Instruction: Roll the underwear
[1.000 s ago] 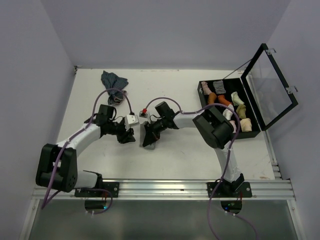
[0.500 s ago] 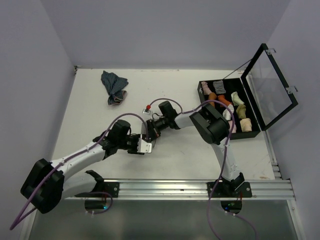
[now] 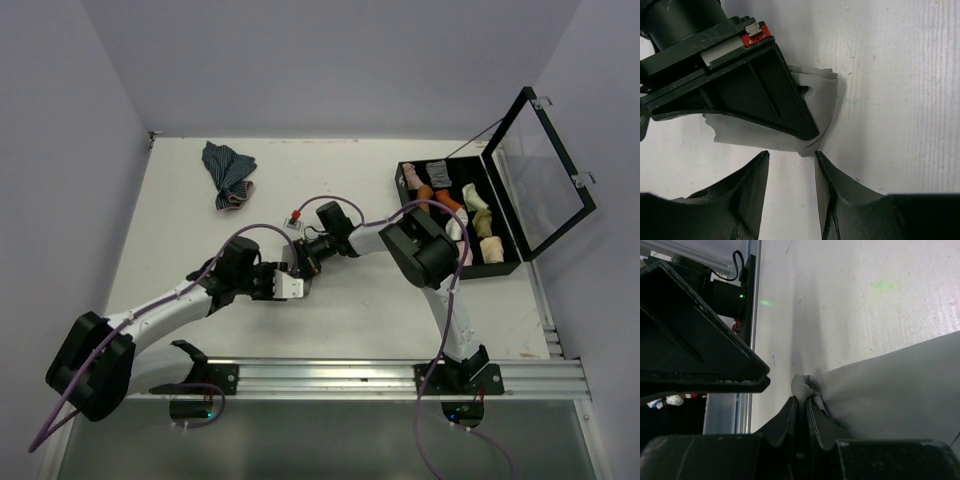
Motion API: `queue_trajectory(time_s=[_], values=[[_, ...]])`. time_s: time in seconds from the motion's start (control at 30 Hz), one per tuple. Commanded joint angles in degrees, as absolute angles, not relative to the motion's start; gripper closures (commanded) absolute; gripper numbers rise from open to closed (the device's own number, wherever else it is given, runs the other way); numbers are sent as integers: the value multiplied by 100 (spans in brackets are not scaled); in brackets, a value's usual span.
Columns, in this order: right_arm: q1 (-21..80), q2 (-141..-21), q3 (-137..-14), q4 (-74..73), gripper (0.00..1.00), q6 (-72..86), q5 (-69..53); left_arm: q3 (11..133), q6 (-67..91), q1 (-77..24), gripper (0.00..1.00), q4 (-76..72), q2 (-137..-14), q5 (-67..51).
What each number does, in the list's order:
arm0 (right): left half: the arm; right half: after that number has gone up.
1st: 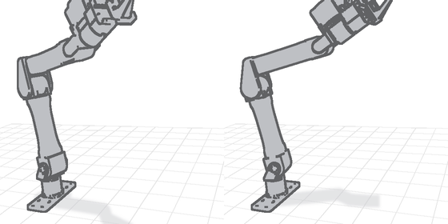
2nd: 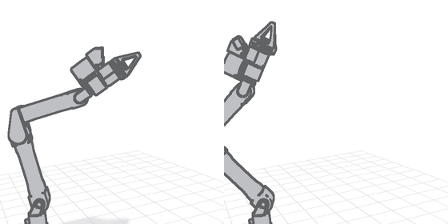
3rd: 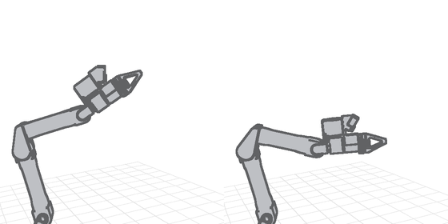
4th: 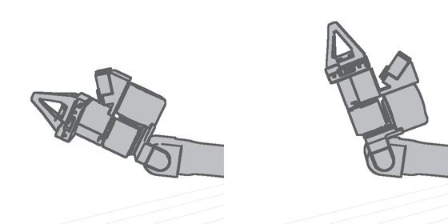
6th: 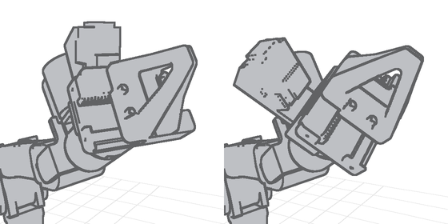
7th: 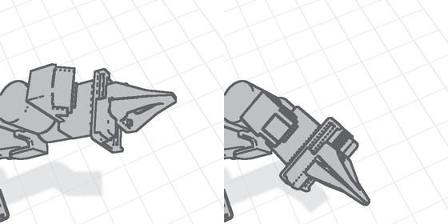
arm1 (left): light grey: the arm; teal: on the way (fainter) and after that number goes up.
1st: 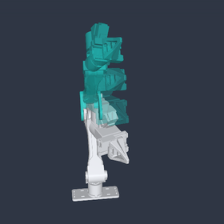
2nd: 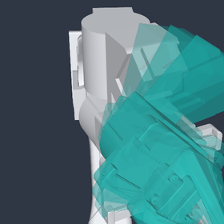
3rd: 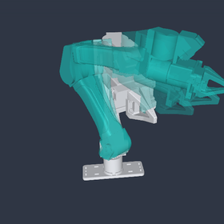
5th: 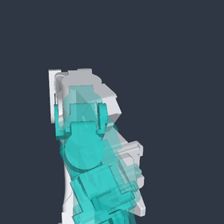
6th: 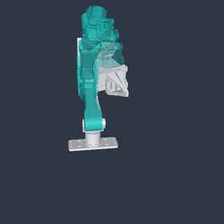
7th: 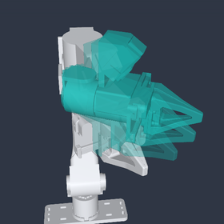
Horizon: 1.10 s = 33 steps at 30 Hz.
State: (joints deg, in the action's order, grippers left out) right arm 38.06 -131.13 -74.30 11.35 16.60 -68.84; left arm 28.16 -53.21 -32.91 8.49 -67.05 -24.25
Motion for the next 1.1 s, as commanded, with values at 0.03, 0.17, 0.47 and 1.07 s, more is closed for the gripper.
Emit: queue_trajectory(time_s=[0.03, 0.17, 0.47, 1.07], values=[[3762, -13289, -7523, 229, 92, 879, -6750, 2830, -5581, -3111, 54, 1055, -6512, -2786], [3762, -13289, -7523, 220, 92, 835, -6759, 2900, -5581, -3111, 54, 993, -6907, -2882], [3770, -13254, -7515, 141, 91, 721, -6785, 3182, -5616, -3103, 54, 1055, -7453, -3129], [3762, -13298, -7690, -413, 91, 325, -6829, 3217, -5572, -3120, 52, 677, -7567, -2979]])
